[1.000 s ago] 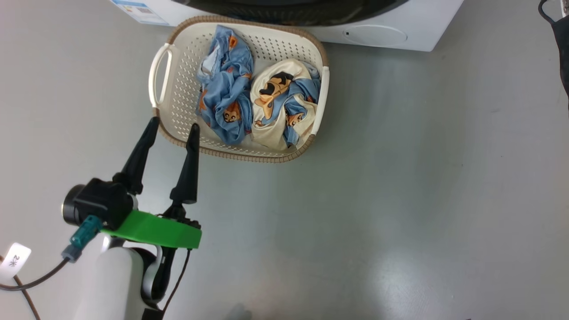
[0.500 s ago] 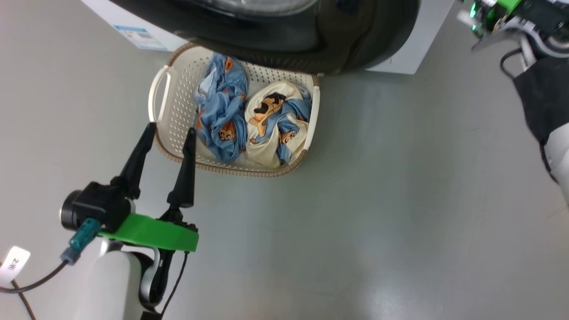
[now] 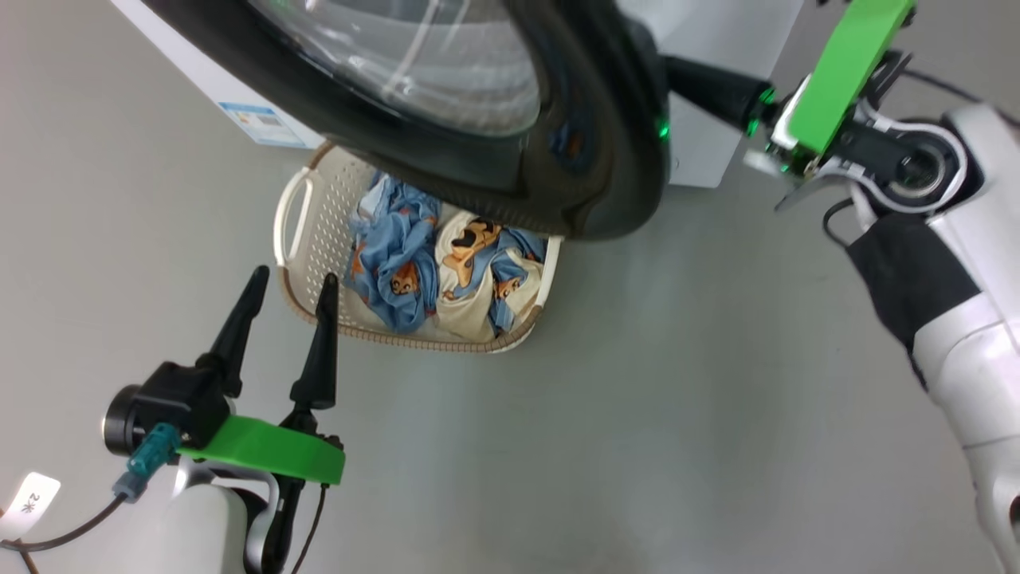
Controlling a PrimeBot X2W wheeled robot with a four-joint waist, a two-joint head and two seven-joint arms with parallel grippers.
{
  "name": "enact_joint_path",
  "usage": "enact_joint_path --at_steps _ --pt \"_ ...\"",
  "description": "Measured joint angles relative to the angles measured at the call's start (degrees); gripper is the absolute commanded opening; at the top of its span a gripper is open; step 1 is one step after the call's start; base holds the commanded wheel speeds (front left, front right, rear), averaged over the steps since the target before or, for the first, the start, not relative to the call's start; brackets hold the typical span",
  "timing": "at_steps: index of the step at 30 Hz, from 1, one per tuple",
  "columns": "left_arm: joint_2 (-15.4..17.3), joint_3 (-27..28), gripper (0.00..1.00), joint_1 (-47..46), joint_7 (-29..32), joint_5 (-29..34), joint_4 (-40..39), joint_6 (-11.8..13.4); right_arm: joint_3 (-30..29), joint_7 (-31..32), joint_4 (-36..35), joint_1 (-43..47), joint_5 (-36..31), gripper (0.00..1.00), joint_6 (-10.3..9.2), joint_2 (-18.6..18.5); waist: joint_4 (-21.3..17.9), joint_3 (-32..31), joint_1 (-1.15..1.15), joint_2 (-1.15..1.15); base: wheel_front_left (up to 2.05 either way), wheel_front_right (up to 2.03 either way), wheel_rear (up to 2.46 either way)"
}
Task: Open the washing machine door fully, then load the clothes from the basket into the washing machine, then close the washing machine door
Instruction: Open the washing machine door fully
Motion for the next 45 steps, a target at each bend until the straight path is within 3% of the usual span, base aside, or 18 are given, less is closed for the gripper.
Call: enact_joint_path --at_steps 28,45 --pt "0.05 0.74 1.00 5.88 0.01 1.59 0.77 0.00 5.02 4.50 -9.61 14.97 0.64 0.00 0.00 4.75 2.03 -7.92 0.00 0.00 0.00 0.00 0.00" --pt "0.09 0.86 1.00 7.04 0.01 1.96 0.92 0.00 7.61 5.00 -10.26 17.88 0.46 0.00 0.00 8.24 4.16 -10.30 0.00 0.00 0.00 0.00 0.00"
